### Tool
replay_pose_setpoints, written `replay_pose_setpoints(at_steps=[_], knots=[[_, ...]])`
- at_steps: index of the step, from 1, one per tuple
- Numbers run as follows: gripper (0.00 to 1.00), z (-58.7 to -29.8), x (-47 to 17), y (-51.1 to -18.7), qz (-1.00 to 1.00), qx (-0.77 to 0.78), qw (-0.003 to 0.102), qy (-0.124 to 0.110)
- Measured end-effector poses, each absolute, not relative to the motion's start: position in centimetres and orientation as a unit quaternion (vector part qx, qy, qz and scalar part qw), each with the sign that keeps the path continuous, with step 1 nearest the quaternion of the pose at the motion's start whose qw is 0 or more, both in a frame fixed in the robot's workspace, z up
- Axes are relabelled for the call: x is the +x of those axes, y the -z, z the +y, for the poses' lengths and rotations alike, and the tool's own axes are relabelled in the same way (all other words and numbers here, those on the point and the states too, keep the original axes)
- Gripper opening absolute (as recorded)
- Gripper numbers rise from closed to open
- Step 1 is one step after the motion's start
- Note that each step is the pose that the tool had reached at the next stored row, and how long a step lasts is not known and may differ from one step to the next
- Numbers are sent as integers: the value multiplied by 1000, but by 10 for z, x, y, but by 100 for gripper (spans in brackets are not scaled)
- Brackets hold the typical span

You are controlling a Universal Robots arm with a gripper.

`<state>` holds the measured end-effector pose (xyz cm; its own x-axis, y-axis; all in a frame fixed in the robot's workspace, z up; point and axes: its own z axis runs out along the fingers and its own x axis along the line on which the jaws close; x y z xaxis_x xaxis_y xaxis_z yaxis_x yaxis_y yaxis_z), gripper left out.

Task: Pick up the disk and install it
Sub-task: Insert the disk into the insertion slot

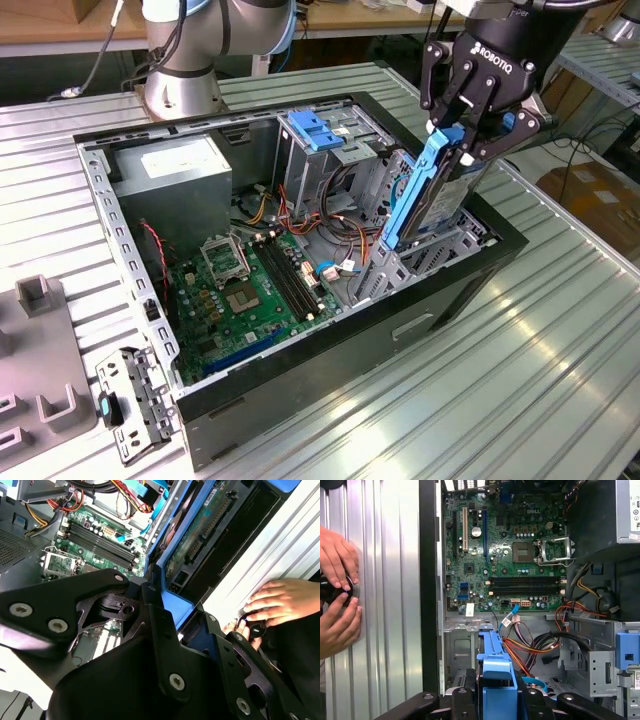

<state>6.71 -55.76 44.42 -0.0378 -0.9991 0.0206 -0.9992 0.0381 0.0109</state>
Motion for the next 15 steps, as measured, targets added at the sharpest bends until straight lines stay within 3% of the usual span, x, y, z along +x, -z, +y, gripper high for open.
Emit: replay_pose_setpoints(at_steps=[15], knots=[[37, -558, 67, -436, -720, 694, 11, -3]])
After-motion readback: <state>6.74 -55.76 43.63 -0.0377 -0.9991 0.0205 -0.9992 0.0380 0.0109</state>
